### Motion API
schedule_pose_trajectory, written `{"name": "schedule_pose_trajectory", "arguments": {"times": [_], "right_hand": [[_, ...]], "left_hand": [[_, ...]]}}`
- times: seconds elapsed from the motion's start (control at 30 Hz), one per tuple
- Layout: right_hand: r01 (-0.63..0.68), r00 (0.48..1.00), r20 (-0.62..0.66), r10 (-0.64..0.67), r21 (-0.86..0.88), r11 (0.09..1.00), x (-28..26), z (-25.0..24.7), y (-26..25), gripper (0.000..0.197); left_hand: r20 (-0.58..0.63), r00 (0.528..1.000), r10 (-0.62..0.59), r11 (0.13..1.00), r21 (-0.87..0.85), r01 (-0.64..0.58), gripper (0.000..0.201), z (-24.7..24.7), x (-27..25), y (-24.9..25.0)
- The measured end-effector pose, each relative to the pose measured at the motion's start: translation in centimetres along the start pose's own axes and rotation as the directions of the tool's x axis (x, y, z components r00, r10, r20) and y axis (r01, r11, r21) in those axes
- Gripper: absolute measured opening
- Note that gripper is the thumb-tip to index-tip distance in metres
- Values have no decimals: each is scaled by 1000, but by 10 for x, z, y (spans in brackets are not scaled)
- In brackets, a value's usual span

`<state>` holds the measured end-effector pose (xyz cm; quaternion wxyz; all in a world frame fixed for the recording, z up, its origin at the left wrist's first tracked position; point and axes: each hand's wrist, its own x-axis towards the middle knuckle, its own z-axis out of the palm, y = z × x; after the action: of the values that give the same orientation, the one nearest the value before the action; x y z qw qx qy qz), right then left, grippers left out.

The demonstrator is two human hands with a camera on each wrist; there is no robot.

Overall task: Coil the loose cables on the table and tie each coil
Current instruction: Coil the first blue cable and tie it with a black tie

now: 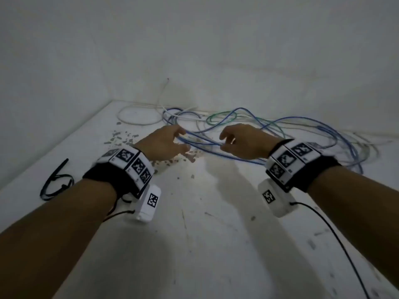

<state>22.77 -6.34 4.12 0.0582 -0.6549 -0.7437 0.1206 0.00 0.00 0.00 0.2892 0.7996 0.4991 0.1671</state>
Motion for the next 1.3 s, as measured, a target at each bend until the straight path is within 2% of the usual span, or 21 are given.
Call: {"name": "schedule_pose_trajectory", "arguments": {"times": [0.1,0.17,0.27,0.33,0.43,0.57,0.7,0.77,0.87,0.9,0.97,1.13,1.23,1.3], "right_hand": [[-5,999,53,9,-77,997,44,8,-9,47],[8,996,86,2,-111,994,71,15,-17,50],[19,996,93,-6,-146,989,103,27,-25,42],[28,995,99,-10,-181,983,116,34,-31,34],[97,995,45,-92,-139,986,122,38,-33,23],[209,973,-106,-205,24,978,108,25,-29,15],[242,942,-266,-205,115,963,80,-2,-21,12],[255,908,-368,-198,114,960,67,-15,-14,14],[242,853,-498,-156,113,964,46,-31,1,17],[229,848,-514,-131,131,965,39,-35,6,19],[193,861,-502,-84,170,966,24,-36,16,24],[109,879,-472,60,323,940,-18,-19,15,28],[-37,911,-356,207,430,902,-38,-5,7,44],[-77,933,-235,272,608,790,-51,2,0,57]], "left_hand": [[11,998,-56,997,52,56,60,-2,27,-5],[23,998,-60,997,51,59,71,-1,43,-8],[46,999,-17,997,77,13,89,1,64,-17],[65,998,-14,986,164,3,88,1,73,-24],[70,997,-8,971,241,-9,69,0,80,-34],[-108,990,88,985,154,-70,40,-7,80,-41],[-317,946,72,996,71,-52,18,-25,72,-34],[-391,919,54,999,16,-52,12,-34,64,-26],[-494,870,5,992,-104,-65,14,-45,47,-10],[-504,864,-21,978,-191,-88,16,-47,41,-4],[-462,883,-82,906,-403,-126,16,-47,28,8],[-330,922,-200,642,-755,-131,16,-32,-8,44],[-284,939,-196,494,-855,-156,18,-22,-31,63],[-268,947,-176,442,-881,-167,17,-15,-45,75]]}}
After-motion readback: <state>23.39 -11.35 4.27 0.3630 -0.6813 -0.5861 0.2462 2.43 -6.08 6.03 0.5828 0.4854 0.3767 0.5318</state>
